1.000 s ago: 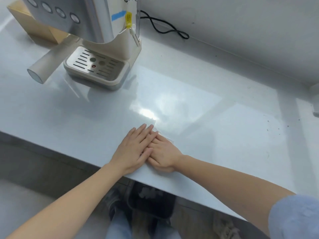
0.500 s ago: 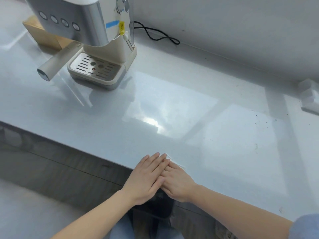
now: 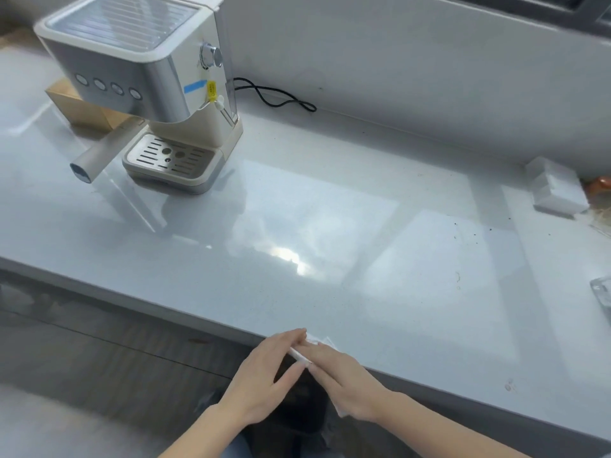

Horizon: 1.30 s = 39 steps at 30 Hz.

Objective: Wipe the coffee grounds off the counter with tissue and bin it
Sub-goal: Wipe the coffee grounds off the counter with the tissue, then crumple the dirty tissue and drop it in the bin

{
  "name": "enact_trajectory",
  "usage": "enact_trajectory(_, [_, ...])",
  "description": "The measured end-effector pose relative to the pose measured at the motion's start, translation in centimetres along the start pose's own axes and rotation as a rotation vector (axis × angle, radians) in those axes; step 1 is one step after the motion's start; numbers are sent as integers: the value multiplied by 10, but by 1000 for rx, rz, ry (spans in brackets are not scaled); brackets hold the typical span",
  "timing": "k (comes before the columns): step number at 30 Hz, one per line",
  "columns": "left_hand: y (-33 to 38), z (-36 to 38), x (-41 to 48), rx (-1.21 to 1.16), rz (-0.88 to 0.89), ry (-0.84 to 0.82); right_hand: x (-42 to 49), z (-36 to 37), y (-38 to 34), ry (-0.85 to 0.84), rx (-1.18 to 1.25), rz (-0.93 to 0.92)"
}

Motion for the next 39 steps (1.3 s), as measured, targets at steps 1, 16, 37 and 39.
enact_trajectory(1, [-1,-4,0,-46,-45,7,-2,-4,-1,44,208,98])
enact_trajectory(16, [22,-4,11,-734,-447,-81,9,-36,-18,582,1372,285])
enact_trajectory(37, [-14,-28,-26,-1196,-449,186,5,-4,-3,310,1312,368])
enact_trajectory(39, [-17,-35,-28,-923,-464,141,-1,2,-3,326,1132,392])
Point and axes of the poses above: each hand's wrist, its own x-axis towards the middle knuckle, its own z-axis out of the palm, y = z × x, the point moved 8 cm from there along x, towards the middle knuckle
